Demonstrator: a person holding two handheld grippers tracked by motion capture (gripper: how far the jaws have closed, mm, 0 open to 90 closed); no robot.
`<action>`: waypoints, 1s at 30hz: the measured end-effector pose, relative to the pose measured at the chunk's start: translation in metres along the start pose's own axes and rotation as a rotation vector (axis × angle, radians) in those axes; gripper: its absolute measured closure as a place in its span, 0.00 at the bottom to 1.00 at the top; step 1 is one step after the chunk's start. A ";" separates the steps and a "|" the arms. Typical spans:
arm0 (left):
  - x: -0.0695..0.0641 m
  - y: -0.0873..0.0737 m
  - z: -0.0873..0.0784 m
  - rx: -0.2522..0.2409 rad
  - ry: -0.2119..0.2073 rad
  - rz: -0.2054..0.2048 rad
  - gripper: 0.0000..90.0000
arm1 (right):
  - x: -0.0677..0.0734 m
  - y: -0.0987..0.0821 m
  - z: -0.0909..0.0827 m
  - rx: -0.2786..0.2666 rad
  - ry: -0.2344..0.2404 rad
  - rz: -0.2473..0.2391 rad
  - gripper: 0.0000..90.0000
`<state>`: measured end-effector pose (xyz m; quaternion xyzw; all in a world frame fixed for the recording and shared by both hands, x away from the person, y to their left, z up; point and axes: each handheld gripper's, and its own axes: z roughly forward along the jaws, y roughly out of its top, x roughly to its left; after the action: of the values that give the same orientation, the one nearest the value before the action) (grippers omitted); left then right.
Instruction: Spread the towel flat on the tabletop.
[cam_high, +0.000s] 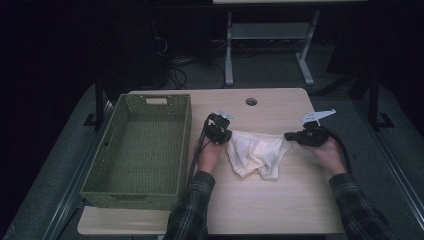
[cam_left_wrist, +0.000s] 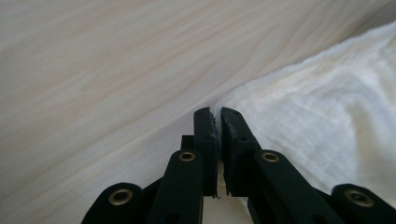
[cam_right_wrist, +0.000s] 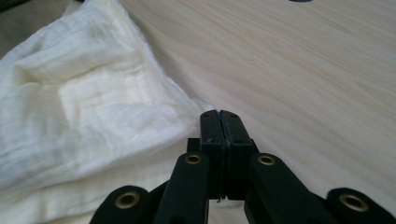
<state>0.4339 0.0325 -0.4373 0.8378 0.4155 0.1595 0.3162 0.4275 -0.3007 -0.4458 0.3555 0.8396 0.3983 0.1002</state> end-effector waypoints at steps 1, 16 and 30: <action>0.002 -0.002 0.006 0.010 0.005 -0.005 0.93 | -0.002 0.003 0.008 0.014 -0.009 -0.002 0.97; -0.011 -0.013 -0.023 -0.065 -0.084 0.009 0.72 | 0.007 -0.003 0.000 -0.019 0.010 0.008 0.83; -0.037 -0.041 -0.056 -0.108 -0.192 0.091 0.73 | 0.042 -0.019 -0.022 -0.009 0.054 -0.016 0.79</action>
<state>0.3572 0.0435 -0.4231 0.8490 0.3358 0.1146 0.3916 0.3771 -0.2942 -0.4404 0.3375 0.8430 0.4106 0.0824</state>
